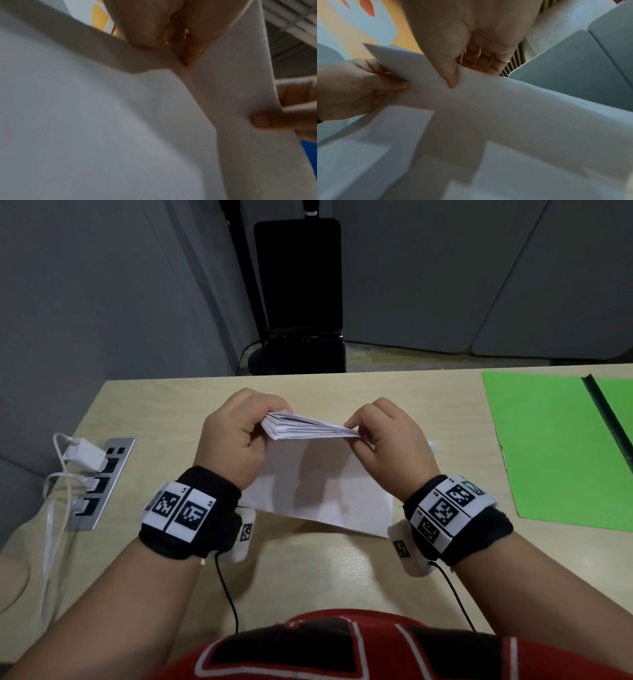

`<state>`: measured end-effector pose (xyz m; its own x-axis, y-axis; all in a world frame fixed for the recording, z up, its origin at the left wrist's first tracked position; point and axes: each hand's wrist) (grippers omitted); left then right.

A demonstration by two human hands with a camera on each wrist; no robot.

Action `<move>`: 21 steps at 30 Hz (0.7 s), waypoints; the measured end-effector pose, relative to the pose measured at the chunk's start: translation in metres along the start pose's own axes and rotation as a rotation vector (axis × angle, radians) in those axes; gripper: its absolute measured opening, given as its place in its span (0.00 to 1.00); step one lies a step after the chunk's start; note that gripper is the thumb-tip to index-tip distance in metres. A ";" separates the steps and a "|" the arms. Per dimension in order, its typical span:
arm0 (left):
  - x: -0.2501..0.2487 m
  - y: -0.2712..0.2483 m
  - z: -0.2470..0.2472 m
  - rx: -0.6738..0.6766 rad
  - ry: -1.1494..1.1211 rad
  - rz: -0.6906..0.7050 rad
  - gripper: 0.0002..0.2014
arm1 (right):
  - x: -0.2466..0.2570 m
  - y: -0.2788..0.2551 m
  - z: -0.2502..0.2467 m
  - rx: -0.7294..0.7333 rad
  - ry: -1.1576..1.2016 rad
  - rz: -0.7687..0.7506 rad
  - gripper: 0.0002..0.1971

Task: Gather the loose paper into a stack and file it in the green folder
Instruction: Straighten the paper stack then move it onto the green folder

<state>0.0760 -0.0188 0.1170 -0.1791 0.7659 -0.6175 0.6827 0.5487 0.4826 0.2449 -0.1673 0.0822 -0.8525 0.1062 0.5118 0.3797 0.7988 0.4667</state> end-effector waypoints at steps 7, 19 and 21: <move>0.032 -0.006 -0.009 -0.190 -0.154 -0.371 0.14 | -0.037 -0.014 -0.003 0.090 -0.162 0.305 0.10; 0.042 -0.012 -0.004 -0.373 -0.351 -0.466 0.17 | -0.033 -0.007 -0.016 -0.394 -0.112 0.207 0.11; 0.044 -0.016 0.003 -0.383 -0.361 -0.507 0.17 | -0.035 -0.005 -0.016 -0.444 -0.113 0.192 0.11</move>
<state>0.0592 0.0048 0.0804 -0.1177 0.2647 -0.9571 0.2699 0.9361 0.2257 0.2793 -0.1845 0.0736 -0.7766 0.3094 0.5488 0.6289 0.4318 0.6466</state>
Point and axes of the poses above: each hand's wrist, its own y-axis towards the middle knuckle, its own z-axis out of the palm, x = y × z, and after that the axes turned 5 degrees about -z, right-handed
